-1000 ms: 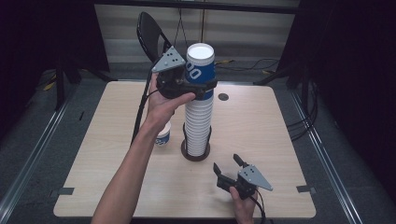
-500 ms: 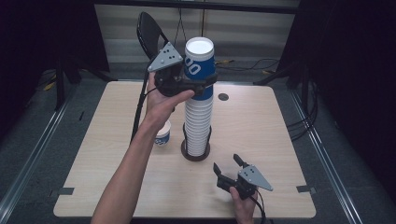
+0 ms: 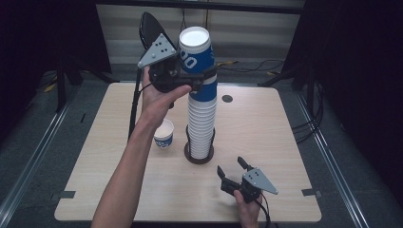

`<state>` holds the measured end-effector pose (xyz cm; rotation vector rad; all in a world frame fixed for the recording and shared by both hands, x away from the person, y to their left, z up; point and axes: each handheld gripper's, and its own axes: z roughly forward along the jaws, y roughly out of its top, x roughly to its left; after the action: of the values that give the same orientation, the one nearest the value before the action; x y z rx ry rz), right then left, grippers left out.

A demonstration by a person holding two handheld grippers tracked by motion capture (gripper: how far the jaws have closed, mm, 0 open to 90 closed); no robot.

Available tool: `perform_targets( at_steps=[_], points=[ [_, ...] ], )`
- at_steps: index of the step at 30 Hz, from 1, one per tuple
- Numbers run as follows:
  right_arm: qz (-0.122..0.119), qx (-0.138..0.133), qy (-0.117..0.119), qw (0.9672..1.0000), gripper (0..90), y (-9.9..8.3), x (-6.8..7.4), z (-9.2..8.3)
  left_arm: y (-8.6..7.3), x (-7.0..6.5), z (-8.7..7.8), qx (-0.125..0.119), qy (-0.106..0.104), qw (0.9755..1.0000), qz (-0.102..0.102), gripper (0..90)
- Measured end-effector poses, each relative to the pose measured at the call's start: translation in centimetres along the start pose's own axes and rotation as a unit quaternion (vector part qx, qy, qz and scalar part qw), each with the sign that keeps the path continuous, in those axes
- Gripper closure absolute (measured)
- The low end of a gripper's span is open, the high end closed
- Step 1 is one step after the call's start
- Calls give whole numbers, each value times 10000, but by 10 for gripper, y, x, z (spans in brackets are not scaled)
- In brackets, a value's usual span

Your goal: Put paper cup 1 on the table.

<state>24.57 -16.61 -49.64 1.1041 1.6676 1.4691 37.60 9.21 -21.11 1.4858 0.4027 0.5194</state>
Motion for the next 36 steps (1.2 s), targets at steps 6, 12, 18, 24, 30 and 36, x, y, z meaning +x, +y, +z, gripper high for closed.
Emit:
perform_targets(
  at_steps=[6,12,18,24,30,36],
  points=[
    [-6,9,3,10000,175,0,0,0,1,3,-10,14,67,10000,-44,198],
    [4,-3,-7,10000,174,0,0,0,2,8,-25,-32,95,9999,-139,198],
    [5,5,-7,10000,174,0,0,0,0,13,-43,-60,144,9996,-229,197],
    [2,3,-16,10000,175,0,0,0,-5,19,-58,-4,259,9993,-254,196],
    [0,11,-9,10000,175,0,0,0,-14,22,-71,82,388,9989,-266,195],
    [-7,11,-9,10000,175,0,0,0,-29,26,-82,281,527,9977,-333,195]
  ],
)
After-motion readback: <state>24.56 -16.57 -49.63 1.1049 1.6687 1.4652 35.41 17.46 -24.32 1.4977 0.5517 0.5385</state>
